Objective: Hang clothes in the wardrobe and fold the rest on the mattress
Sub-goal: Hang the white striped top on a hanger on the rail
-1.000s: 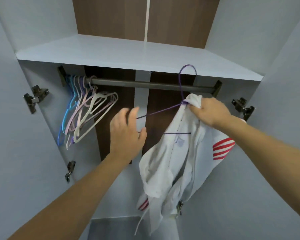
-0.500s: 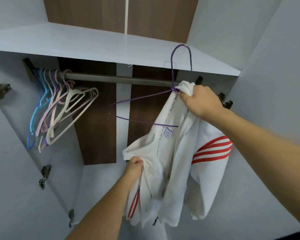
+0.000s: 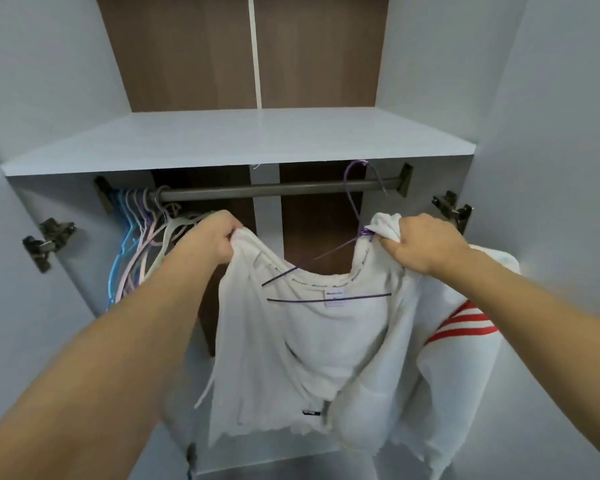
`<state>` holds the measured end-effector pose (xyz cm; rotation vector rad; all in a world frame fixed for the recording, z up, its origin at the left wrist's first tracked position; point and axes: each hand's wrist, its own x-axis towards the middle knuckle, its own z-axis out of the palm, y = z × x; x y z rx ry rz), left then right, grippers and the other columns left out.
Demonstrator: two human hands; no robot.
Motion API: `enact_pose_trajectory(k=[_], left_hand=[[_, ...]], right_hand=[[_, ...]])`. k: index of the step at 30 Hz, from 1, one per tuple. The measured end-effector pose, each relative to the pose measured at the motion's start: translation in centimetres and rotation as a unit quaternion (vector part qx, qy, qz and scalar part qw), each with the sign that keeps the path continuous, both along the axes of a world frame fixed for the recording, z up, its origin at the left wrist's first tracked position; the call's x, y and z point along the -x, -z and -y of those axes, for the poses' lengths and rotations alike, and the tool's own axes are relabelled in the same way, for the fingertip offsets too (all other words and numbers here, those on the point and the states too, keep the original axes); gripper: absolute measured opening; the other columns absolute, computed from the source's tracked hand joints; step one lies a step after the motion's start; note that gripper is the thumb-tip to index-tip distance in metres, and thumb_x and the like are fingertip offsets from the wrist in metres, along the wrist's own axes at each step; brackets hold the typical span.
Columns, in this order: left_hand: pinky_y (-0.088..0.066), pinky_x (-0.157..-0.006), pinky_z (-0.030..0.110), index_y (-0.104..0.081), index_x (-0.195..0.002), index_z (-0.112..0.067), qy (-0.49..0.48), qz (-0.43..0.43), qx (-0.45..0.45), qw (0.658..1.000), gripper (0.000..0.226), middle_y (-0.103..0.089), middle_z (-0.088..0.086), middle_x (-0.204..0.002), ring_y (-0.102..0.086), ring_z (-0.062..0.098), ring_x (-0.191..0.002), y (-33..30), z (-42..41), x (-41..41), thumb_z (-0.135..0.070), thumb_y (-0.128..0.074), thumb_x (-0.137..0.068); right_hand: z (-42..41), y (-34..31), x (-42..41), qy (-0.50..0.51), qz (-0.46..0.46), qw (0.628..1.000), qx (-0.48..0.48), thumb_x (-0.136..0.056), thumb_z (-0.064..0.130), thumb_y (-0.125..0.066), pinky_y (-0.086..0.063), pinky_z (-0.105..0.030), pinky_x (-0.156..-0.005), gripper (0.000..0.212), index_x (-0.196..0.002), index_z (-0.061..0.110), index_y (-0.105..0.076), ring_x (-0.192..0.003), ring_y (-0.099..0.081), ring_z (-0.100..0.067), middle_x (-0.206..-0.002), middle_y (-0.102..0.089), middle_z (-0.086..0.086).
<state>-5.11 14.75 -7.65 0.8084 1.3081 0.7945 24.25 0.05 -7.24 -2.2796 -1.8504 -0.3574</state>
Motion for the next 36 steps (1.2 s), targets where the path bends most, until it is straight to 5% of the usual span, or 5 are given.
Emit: enact_pose_trajectory(k=[4,9,15,29,36], left_hand=[[-0.058,-0.079,0.037,-0.046,-0.144,-0.008,0.095,0.047,-0.109,0.988,0.053,-0.049,0.011,-0.081,-0.058,0.019,-0.054,-4.6,2.7,-1.9,0.007,-0.045,-0.094],[-0.059,-0.057,0.03,-0.065,-0.109,-0.009,0.174,0.005,-0.24,0.955,0.038,-0.063,0.013,-0.098,-0.064,0.021,-0.08,-6.9,6.7,-6.6,0.012,-0.036,-0.095],[-0.06,-0.064,0.028,-0.064,-0.113,-0.007,0.226,-0.084,-0.381,0.893,0.047,-0.071,0.011,-0.092,-0.071,0.022,-0.08,-10.9,7.8,-8.0,0.018,-0.03,-0.092],[-0.06,-0.083,0.034,-0.074,-0.097,-0.017,0.207,-0.218,-0.49,0.818,0.031,-0.076,0.007,-0.09,-0.073,0.018,-0.085,-14.2,5.7,-8.7,0.0,-0.053,-0.081],[-0.046,-0.076,0.023,-0.042,-0.122,-0.027,0.078,-0.196,-0.613,0.762,0.039,-0.057,-0.009,-0.093,-0.055,0.01,-0.084,-5.6,7.6,-7.8,-0.018,-0.051,-0.085]], right_hand=[[-0.4,0.9,0.8,0.017,-0.084,0.996,-0.011,-0.094,0.057,-0.041,-0.031,-0.027,-0.05,0.04,-0.081,0.02,-0.051,-0.061,-0.046,-0.012,-0.07,-0.048,0.006],[-0.4,-1.0,2.2,-0.083,-0.296,0.952,0.005,-0.076,0.079,-0.046,-0.052,-0.044,-0.084,0.068,-0.104,0.021,-0.065,-0.088,-0.064,-0.021,-0.096,-0.068,-0.002],[-0.3,-3.9,3.5,-0.09,-0.188,0.977,-0.035,-0.047,0.101,-0.044,-0.049,-0.036,-0.078,0.112,-0.138,0.036,-0.035,-0.097,-0.058,-0.017,-0.115,-0.055,0.012],[-2.8,-4.6,4.1,-0.039,-0.2,0.974,-0.098,-0.085,0.068,-0.049,-0.045,-0.034,-0.069,0.053,-0.113,0.023,-0.058,-0.088,-0.062,-0.024,-0.096,-0.064,0.002],[-3.3,-6.7,3.0,-0.061,-0.577,0.811,-0.07,-0.087,0.03,-0.071,-0.054,-0.04,-0.093,0.036,-0.115,0.009,-0.066,-0.097,-0.069,-0.023,-0.111,-0.071,-0.009]])
